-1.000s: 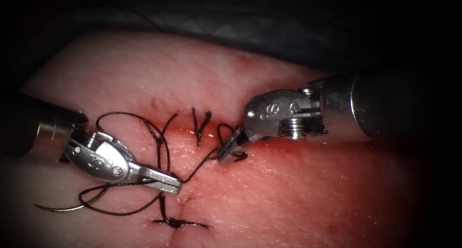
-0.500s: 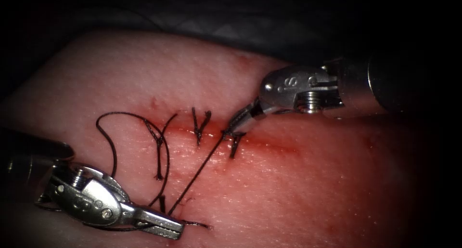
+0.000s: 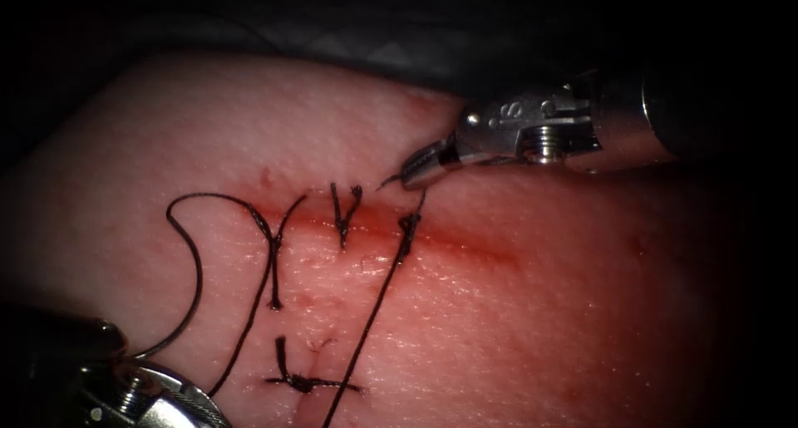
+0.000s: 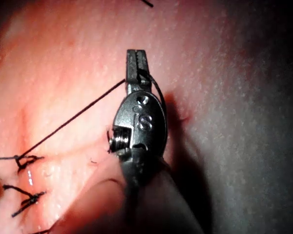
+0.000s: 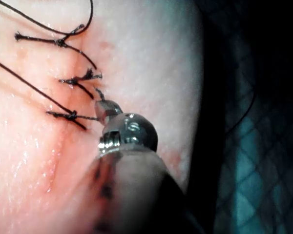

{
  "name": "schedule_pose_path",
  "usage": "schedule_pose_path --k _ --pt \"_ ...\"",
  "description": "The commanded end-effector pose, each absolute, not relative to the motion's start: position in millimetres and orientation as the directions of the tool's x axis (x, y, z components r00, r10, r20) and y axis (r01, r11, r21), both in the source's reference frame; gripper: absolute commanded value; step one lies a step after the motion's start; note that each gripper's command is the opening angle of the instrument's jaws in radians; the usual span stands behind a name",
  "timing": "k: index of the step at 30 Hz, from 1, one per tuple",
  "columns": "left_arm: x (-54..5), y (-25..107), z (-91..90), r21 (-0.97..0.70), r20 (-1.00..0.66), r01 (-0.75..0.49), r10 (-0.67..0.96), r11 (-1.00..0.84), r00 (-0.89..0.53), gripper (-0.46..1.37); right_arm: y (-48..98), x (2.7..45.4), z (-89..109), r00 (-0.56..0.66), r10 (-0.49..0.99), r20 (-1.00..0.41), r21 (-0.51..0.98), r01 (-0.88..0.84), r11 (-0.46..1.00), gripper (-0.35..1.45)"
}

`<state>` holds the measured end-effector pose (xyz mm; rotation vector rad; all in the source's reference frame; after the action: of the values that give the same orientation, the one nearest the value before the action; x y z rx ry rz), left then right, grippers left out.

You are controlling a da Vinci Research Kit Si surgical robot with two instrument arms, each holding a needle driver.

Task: Wound Closure
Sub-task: Pull upward with right hand and downward with left graspers and tighten knot

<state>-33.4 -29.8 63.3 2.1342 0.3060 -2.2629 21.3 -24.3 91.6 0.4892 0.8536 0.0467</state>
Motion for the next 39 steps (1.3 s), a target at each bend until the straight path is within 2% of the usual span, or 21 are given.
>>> schedule_pose_path --k 1,13,25,39 --pt "-33.3 -30.8 63.2 -0.125 -0.991 0.149 0.116 -0.981 -0.070 -0.35 -24.4 21.2 92.0 0.645 0.247 -0.723 0.417 0.123 0.900 -0.35" --pt "-33.4 -32.9 63.8 -0.128 -0.990 0.153 0.117 -0.980 -0.075 -0.35 -25.5 20.8 95.2 0.613 0.255 -0.747 0.318 -0.007 0.948 -0.35" --pt "-32.8 -35.4 64.8 -0.148 -0.987 0.161 0.137 -0.976 -0.080 -0.35 -26.0 20.5 96.2 0.630 0.149 -0.762 0.156 -0.044 0.987 -0.35" --pt "-31.8 -36.3 65.3 -0.157 -0.986 0.161 0.145 -0.974 -0.085 -0.35 -25.8 20.0 96.3 0.627 0.133 -0.768 0.130 -0.050 0.990 -0.35"
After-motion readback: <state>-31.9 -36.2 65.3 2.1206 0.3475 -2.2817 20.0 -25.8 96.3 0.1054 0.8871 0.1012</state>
